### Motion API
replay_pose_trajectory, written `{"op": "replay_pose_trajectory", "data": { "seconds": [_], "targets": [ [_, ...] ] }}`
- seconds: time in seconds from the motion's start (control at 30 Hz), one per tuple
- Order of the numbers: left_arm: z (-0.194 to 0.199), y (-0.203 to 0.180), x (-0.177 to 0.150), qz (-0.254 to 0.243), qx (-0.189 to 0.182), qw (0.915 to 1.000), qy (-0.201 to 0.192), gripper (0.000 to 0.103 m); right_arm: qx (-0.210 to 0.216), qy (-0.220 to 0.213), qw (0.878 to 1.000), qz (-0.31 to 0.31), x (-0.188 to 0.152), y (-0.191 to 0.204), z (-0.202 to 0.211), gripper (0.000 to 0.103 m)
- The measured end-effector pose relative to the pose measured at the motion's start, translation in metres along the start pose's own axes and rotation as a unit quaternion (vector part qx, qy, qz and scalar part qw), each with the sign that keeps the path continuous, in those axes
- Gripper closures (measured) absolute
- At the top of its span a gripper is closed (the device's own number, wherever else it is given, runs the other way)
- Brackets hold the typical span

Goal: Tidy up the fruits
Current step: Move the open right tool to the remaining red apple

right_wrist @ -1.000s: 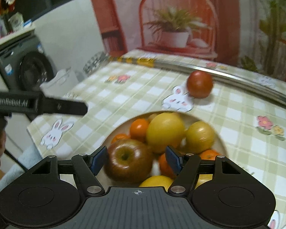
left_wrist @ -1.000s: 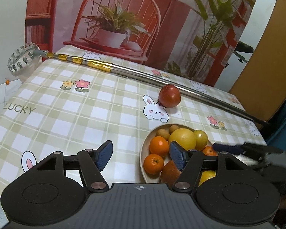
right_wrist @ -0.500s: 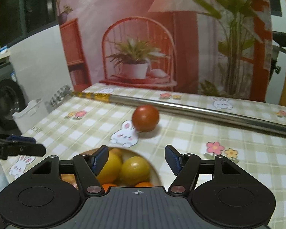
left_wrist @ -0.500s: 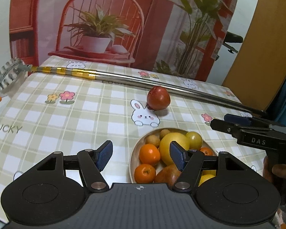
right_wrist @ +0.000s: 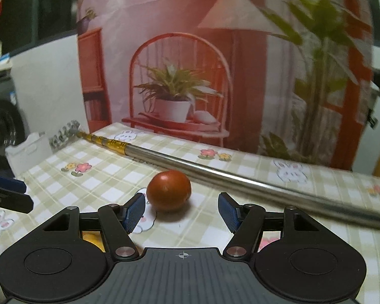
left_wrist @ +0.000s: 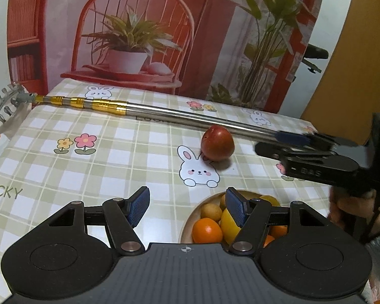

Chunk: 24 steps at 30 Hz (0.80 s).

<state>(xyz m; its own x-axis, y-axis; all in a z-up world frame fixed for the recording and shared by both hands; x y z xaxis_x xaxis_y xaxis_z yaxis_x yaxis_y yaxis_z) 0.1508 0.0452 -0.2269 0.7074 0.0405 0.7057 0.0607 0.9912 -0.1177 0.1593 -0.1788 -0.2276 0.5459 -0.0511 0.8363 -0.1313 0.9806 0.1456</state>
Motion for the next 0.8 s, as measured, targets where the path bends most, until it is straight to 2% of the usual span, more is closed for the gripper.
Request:
{"op": "replay_pose_trajectory", "data": {
  "seconds": [0.23,0.37,0.6,0.8],
  "targets": [
    [-0.015,0.007,-0.001,0.019,0.002,0.9997,0.013,0.035,0.038,0.028,0.997,0.059,0.014,0.012,-0.062,0.045],
    [-0.023,0.008,-0.003,0.022,0.001,0.9995,0.022,0.035,0.043,0.042,0.995,0.085,0.016,0.018,-0.092,0.044],
    [-0.031,0.011,-0.002,0.028,0.001,0.9992,0.03,0.035,0.051,0.052,0.993,0.096,0.017,0.018,-0.118,0.041],
    [-0.032,0.012,-0.004,0.03,0.004,0.999,0.034,0.035,0.05,0.049,0.993,0.093,0.016,0.016,-0.124,0.041]
  ]
}}
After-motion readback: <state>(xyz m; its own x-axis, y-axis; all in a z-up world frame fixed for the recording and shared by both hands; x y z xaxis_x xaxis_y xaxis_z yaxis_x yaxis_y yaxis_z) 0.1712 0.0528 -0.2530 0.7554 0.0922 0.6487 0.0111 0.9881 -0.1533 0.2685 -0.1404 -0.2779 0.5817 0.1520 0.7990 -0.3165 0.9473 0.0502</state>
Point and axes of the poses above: each gripper's, at about its wrist camera, not at the fingertips, and z roughly against the way its jaws point, y to its left, x to its top, the point moved 3 cm from there along -z, roughly the way its jaws point, and after that the axes turned 6 degrees about x, right-handed, at the moved point
